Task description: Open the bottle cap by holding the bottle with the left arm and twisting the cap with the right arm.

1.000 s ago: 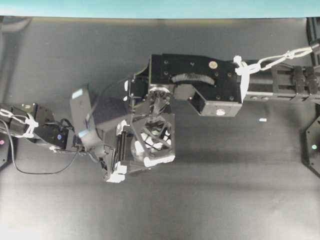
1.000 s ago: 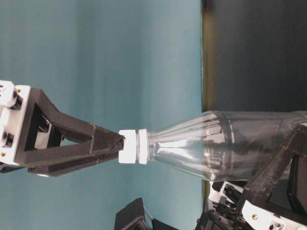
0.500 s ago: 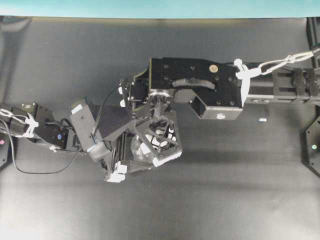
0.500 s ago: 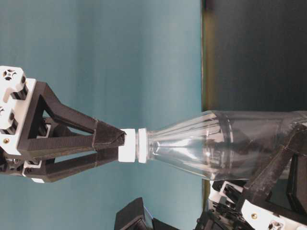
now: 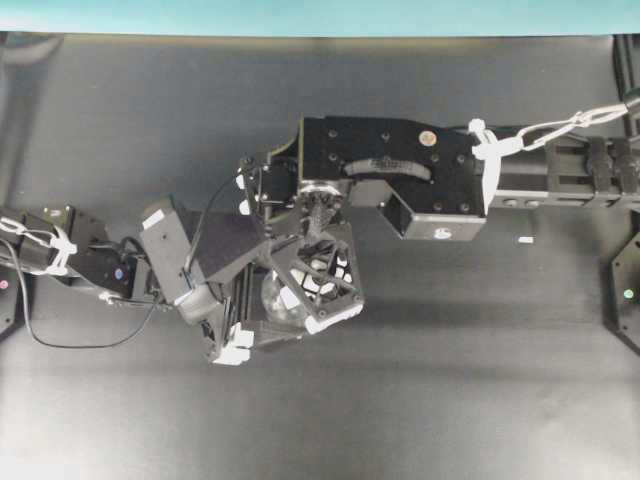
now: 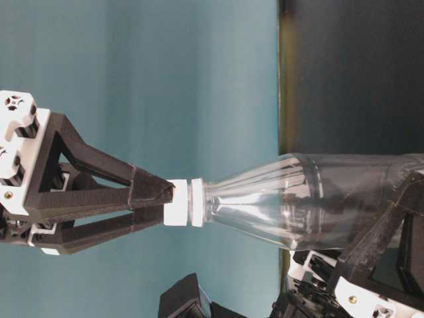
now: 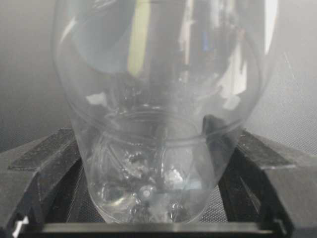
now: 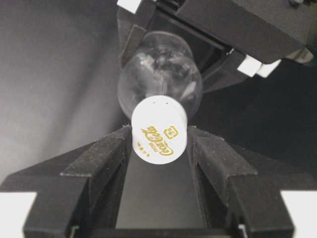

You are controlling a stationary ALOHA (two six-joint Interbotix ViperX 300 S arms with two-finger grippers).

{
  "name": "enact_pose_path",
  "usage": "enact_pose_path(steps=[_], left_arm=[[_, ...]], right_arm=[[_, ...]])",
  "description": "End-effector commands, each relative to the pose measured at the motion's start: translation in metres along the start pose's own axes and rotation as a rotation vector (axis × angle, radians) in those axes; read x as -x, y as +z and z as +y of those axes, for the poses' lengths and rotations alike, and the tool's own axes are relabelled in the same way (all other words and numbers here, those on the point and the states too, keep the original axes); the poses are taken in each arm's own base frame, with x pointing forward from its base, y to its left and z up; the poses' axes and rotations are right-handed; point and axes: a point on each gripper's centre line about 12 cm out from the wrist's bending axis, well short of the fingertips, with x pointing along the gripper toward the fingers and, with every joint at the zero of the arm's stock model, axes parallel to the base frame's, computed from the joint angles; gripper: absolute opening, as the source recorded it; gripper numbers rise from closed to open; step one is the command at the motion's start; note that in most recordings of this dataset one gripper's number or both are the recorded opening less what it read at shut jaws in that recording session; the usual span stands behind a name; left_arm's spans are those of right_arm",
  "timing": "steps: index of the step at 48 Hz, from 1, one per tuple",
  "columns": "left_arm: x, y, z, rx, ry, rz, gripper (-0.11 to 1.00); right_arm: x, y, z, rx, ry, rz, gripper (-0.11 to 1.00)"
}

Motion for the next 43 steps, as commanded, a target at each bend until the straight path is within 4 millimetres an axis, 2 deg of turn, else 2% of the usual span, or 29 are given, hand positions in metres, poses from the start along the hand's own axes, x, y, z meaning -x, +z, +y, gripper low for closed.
enact_pose_path(steps=[1, 5, 7, 13, 16, 26, 32, 39, 43], left_arm=[[-0.001, -0.008, 0.002, 0.006, 0.006, 0.033, 0.83], [-0.001, -0.007, 0.002, 0.006, 0.006, 0.029, 0.83], [-0.001, -0.007, 0.002, 0.005, 0.006, 0.03, 0.83], [-0.001, -0.008, 0.002, 0.005, 0.006, 0.032, 0.83], [-0.001, -0.008, 0.001, 0.005, 0.005, 0.032, 0.83], [0.0, -0.008, 0.003, 0.008, 0.009, 0.035, 0.83], [0.0, -0.009, 0.003, 0.008, 0.009, 0.038, 0.83], [0.0, -0.01, 0.003, 0.009, 0.01, 0.039, 0.83], [0.0, -0.01, 0.003, 0.009, 0.01, 0.039, 0.83]], right_arm=[[0.003, 0.009, 0.018, 0.034, 0.001, -0.018, 0.37], [0.004, 0.009, 0.015, 0.033, -0.02, -0.02, 0.38], [0.005, 0.009, 0.015, 0.037, -0.039, -0.02, 0.41], [0.009, 0.012, 0.013, 0.029, -0.091, -0.041, 0.7], [0.012, 0.013, 0.013, 0.03, -0.106, -0.053, 0.77], [0.023, 0.012, 0.022, -0.015, -0.102, -0.08, 0.76], [0.036, 0.013, 0.034, -0.125, -0.063, -0.116, 0.78], [0.045, 0.01, 0.036, -0.309, -0.049, -0.117, 0.8], [0.052, 0.011, 0.036, -0.528, -0.035, -0.128, 0.8]])
